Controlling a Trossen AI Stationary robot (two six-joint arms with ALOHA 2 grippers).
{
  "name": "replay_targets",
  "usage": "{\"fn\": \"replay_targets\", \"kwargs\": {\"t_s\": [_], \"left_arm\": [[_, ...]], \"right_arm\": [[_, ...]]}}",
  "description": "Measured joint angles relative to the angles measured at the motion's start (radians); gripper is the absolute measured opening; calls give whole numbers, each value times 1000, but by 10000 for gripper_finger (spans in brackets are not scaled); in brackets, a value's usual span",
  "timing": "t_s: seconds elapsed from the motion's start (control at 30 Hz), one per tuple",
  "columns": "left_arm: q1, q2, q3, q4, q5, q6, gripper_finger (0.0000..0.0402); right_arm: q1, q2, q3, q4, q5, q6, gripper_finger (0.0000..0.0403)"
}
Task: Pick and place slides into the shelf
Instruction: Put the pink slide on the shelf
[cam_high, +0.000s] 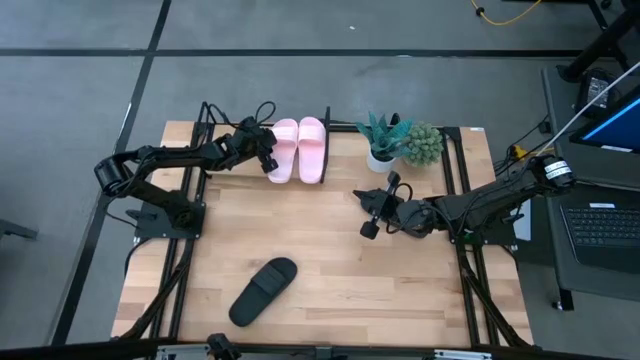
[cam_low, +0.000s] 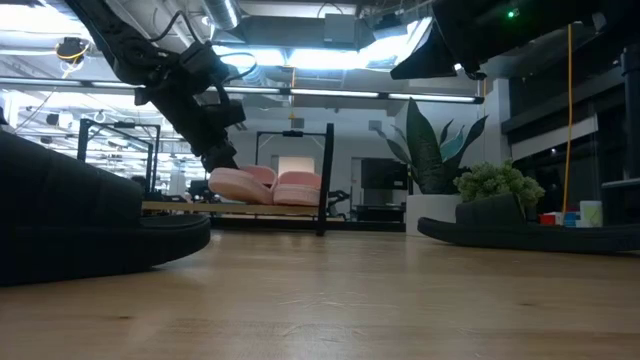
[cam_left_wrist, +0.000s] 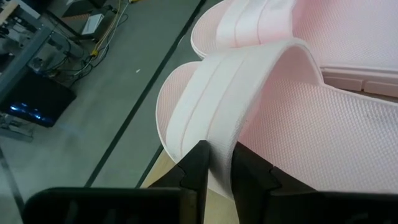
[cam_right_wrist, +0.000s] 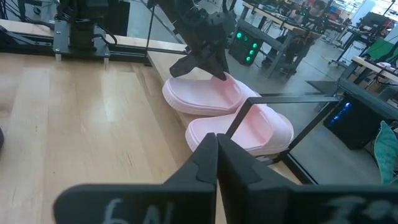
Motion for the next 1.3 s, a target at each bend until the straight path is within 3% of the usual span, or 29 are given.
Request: {"fn": "replay_targets", "kwargs": {"t_s": [0.23, 0.67, 1.3], "left_arm": [[0, 0, 0, -1, 0, -26, 60], [-4, 0, 0, 0, 0, -81, 144], [-81, -52, 0, -3, -13, -105, 149]], "right_arm": [[0, 0, 0, 0, 0, 0, 9], [0, 0, 0, 0, 0, 1, 14], [0, 0, 0, 0, 0, 2, 4]]}}
